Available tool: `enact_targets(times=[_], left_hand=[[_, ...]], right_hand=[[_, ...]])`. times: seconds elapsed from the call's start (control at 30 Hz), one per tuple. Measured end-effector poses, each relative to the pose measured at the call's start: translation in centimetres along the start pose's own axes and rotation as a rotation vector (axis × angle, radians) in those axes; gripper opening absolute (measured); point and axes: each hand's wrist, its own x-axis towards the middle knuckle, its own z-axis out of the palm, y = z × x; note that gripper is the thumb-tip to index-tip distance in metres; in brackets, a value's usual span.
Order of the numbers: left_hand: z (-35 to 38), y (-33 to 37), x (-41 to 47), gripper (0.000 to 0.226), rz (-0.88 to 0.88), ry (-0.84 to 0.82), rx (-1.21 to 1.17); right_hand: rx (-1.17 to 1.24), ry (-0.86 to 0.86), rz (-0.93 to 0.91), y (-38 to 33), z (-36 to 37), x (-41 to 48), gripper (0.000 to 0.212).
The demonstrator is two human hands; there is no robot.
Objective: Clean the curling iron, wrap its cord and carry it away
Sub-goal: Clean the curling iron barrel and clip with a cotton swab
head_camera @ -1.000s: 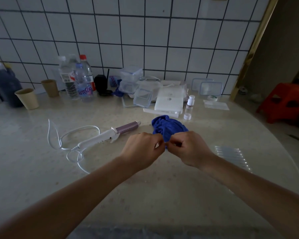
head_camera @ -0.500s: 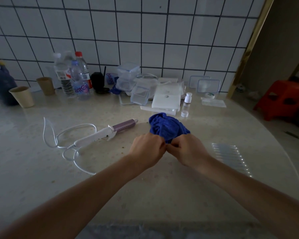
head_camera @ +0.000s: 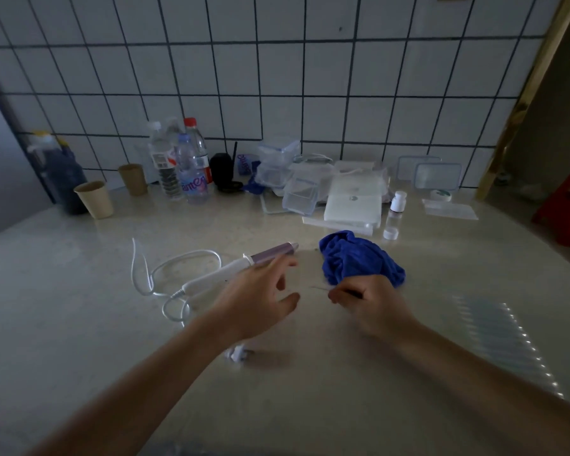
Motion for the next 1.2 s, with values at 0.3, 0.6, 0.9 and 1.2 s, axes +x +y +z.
enact_targets(times=[0.3,0.6,0.9,1.2], left_hand=[[-1.4,-8.0,3.7,0.08,-0.377,-0.211,0.192],[-2.0,-7.5,5.5,0.026,-0.4,0.027,-0.343],[-2.0,-5.9,5.9,0.04,-0.662,0.011,-1.402],[-1.3,-5.7,4.4,0.044,-0.69,0.046,-1.772]], right_hand=[[0.093,-0.035,-0.126,-1.9,4.6,2.8,0.022],[0.242,0.038,-0.142,-4.1,4.7,6.9,0.021],[0.286,0.004,-0.182,-5.0,3.9,8.0,0.019],[0.222,-0.025,-0.224,-4.7,4.3,8.4,0.015]])
